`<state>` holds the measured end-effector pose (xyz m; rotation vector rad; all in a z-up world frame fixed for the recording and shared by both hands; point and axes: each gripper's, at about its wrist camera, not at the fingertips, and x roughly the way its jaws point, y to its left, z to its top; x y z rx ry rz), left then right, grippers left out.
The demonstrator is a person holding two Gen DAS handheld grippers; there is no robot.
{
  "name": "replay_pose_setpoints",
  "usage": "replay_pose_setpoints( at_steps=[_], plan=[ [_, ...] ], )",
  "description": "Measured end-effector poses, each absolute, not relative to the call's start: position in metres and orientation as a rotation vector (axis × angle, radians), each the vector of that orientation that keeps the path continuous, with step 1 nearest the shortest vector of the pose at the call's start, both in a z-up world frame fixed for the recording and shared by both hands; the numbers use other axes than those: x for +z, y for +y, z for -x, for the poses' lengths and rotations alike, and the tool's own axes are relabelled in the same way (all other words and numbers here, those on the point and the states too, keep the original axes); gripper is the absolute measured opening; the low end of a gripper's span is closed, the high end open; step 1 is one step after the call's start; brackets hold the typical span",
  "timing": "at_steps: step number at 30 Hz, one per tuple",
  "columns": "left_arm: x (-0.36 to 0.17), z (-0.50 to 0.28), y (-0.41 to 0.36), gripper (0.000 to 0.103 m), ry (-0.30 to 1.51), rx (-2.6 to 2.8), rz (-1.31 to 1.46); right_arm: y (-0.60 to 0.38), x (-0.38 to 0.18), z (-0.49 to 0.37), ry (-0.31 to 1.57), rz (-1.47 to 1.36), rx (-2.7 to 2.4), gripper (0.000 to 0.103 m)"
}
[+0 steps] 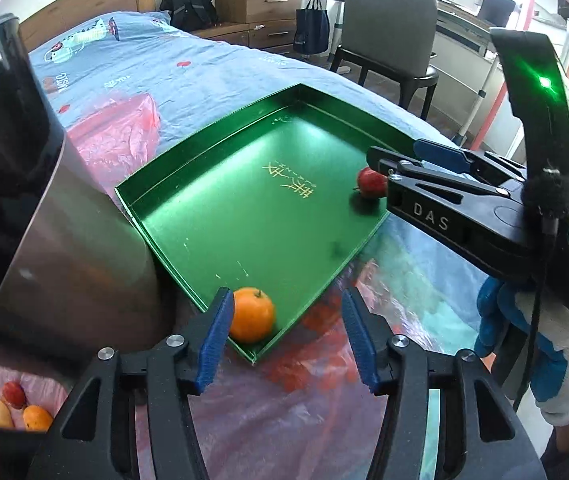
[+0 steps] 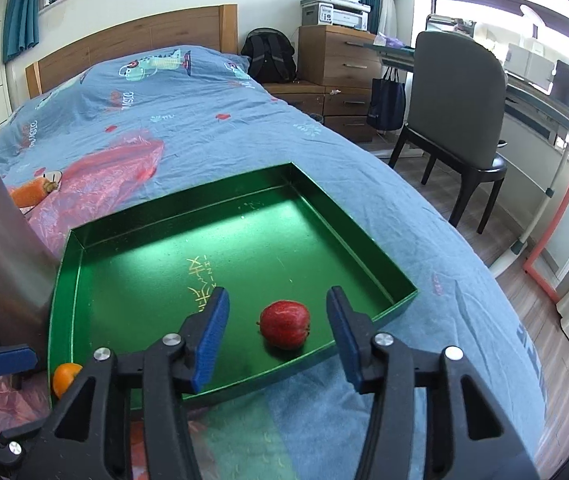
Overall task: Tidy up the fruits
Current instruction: 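Open both tools to release the apple and orange in the tray, then move both tools back over the remaining fruits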
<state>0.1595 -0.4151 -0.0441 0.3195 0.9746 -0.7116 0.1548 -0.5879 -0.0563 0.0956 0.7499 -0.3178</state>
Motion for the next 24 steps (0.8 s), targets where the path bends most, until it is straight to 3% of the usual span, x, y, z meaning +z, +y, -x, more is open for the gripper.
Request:
replay_pose_setpoints(
  at_steps=[12,24],
  plan=[
    [-0.003,-0.076,-0.322,0.057,0.91,-0.685,-0.302,-0.515,-0.01,-0.07,0.711,-0.072,-0.247,0.068],
    [-0.014,-0.05,-0.187,0.057,0.946,-0.474,-0.213,-0.406,0.011,-0.022,0.688,-0.065,-0.078,0.068]
  ],
)
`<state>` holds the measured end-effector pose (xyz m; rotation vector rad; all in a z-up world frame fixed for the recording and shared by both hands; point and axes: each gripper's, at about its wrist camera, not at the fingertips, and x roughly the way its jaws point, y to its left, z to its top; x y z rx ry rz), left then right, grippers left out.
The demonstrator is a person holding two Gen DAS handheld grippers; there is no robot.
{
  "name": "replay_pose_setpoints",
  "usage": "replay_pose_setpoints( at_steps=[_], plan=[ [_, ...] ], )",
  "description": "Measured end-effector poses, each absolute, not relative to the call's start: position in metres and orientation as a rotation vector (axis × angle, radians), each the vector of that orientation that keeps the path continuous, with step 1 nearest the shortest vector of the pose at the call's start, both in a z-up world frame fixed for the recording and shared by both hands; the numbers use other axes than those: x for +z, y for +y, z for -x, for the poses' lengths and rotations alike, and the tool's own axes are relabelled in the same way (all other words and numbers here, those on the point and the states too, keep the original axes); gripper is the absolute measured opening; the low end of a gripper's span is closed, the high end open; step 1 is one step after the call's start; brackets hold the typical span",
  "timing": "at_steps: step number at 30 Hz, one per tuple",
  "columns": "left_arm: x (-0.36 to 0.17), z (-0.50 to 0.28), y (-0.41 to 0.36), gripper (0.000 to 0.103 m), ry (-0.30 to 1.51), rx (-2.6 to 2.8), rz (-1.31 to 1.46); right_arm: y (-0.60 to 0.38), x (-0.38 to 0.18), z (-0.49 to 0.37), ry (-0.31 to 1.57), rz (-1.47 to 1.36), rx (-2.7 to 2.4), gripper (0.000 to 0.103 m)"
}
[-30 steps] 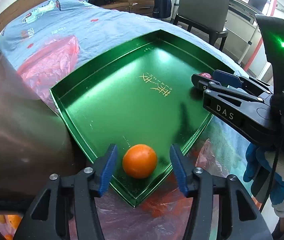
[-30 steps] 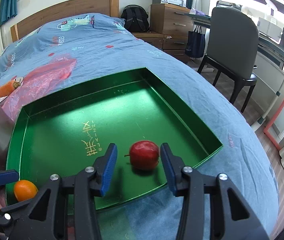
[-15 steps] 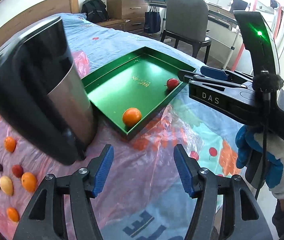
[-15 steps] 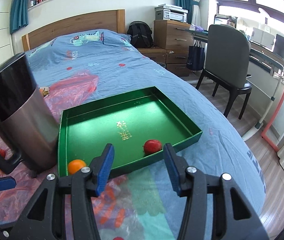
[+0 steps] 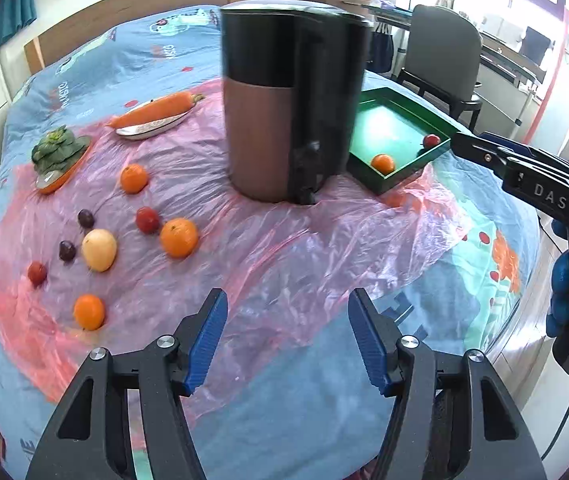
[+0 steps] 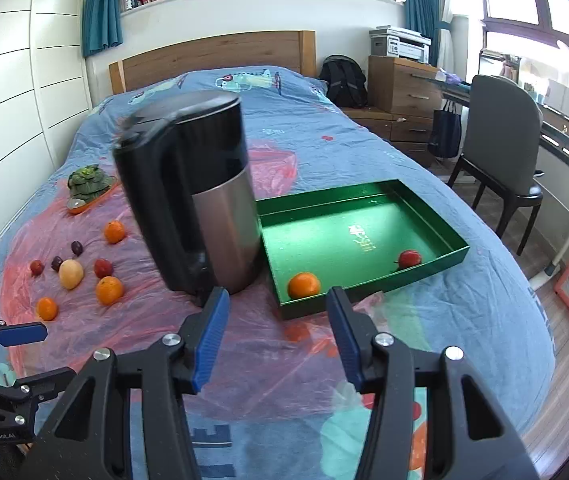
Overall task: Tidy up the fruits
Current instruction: 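Move both tools back over the remaining fruits, then grasp an orange with the right tool while the left tool grasps another orange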
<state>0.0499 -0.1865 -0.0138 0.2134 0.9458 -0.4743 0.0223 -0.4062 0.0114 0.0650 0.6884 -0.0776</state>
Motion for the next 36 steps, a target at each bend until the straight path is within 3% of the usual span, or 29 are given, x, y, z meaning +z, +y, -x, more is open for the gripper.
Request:
replay_pose_setpoints(
  at_steps=[17,36],
  plan=[
    [-0.044,-0.06,-0.062,0.057,0.972,-0.276,-0.096,-0.283,-0.004,-0.039,0.763,-0.007,0.137,0.068],
    [-0.116,-0.149,0.014,0.057,1.085,-0.163,0.071,-0.19,-0.102,-0.165,0.926,0.014,0.279,0.073]
  ],
)
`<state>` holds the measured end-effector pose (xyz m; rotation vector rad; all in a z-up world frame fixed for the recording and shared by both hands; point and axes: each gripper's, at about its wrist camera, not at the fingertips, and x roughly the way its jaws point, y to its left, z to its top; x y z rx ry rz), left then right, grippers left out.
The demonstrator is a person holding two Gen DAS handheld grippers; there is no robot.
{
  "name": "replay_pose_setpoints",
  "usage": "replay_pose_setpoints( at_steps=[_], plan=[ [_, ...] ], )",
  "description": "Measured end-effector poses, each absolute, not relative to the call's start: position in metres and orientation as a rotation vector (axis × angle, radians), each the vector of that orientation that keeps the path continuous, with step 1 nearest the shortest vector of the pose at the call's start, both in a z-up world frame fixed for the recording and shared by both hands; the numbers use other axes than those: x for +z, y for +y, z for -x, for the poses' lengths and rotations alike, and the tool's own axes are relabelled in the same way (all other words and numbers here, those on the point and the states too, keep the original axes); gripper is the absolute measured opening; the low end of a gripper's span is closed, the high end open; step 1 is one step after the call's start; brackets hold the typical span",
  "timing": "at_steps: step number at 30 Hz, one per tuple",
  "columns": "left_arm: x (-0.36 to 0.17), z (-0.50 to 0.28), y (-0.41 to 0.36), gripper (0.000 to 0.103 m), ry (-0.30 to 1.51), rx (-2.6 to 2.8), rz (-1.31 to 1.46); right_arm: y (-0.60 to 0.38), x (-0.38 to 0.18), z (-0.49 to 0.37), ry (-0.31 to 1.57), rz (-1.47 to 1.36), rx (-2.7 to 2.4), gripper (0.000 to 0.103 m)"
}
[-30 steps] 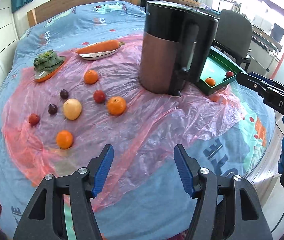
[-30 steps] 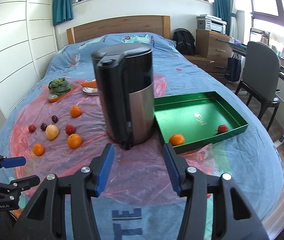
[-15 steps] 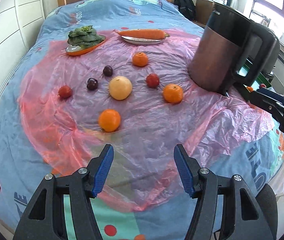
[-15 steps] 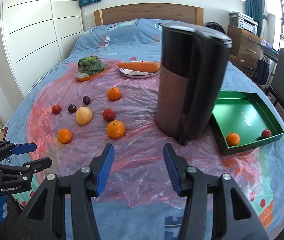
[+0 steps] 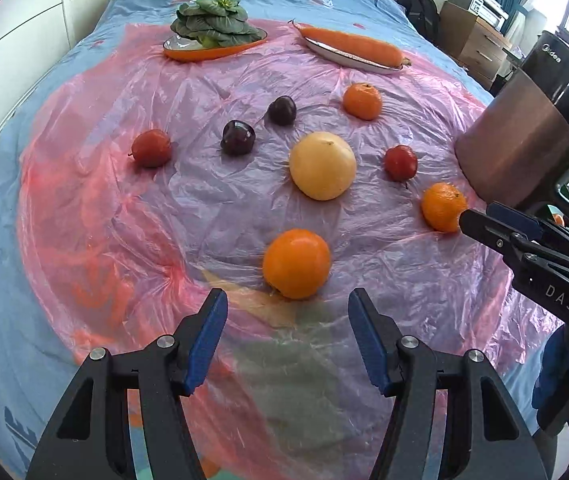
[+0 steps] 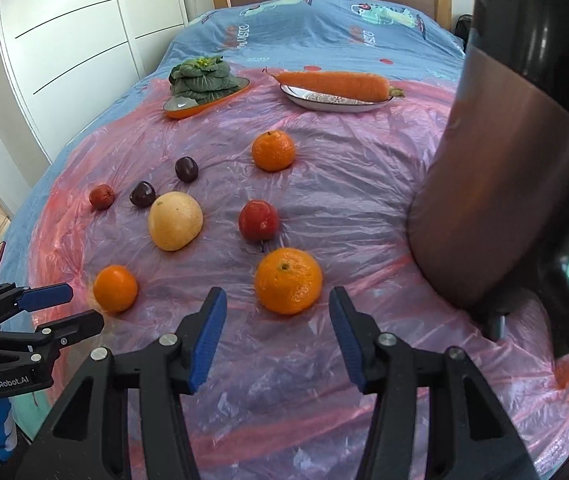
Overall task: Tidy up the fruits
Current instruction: 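Grasp an orange with the right tool while the left tool grasps another orange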
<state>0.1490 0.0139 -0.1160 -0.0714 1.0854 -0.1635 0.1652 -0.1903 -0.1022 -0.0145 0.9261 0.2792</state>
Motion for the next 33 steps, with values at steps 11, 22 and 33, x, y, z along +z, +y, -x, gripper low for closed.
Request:
replay_pose_setpoints(
  at_steps=[11,22,33],
  plan=[
    [-0.138,-0.171,0.009,0.057,1.108,-0.163,0.059,-0.183,-0.133,-0.197,0.971,0.032,0.28,0.073],
    [-0.144,-0.177,0.004,0.056,1.098,-0.159,0.02,-0.182,-0.14,-0.2,0.971,0.043,0.288,0.072],
    [-0.14,-0.173,0.009,0.035,1.097,-0.158,0.034,-0.186,-0.138,-0.2,0.984,0.047,0.293,0.053]
  ],
)
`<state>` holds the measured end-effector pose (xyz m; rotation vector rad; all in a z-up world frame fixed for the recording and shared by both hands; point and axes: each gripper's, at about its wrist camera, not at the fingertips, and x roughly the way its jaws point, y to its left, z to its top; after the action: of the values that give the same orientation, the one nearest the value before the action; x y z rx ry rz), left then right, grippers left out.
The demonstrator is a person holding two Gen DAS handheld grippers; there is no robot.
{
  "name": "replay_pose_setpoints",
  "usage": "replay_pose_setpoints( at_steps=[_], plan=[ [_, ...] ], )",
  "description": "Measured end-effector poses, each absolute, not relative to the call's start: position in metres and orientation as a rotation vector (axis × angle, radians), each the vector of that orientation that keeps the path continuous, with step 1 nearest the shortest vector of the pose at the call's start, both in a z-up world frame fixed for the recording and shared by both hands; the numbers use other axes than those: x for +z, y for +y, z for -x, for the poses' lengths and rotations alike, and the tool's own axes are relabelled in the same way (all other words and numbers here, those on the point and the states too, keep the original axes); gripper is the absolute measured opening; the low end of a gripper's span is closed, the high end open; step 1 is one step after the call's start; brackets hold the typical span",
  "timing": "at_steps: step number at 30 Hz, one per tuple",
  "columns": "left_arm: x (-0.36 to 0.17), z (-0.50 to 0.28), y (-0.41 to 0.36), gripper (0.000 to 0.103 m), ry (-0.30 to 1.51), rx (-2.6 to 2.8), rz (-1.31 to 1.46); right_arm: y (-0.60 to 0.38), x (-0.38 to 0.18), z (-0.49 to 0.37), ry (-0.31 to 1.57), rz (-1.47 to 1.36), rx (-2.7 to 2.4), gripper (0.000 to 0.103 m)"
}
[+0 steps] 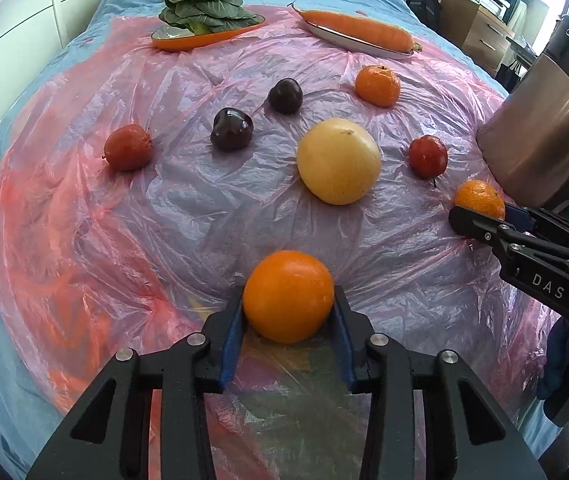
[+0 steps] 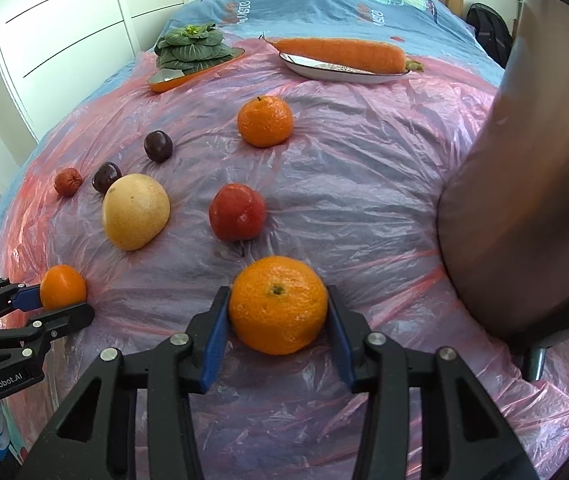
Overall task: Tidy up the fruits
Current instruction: 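Grasp an orange with the right tool while the left tool grasps another orange, then carry both oranges to the green tray and lower them in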
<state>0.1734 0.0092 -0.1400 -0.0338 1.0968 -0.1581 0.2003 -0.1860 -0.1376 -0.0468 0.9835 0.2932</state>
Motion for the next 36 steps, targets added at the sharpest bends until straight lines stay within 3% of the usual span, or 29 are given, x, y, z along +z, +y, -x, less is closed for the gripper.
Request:
replay_pose_setpoints(
  at_steps=[22,36],
  plan=[
    [-0.071,-0.104,0.006,0.035,1.008,-0.177,0.087,-0.206,-0.08,-0.116,0.938,0.007,0.302,0.053],
    [-0.037,-0.053,-0.082,0.035,1.002,-0.369,0.004,-0.313,-0.064,-0.034,0.909,-0.106,0.119,0.053]
  ],
)
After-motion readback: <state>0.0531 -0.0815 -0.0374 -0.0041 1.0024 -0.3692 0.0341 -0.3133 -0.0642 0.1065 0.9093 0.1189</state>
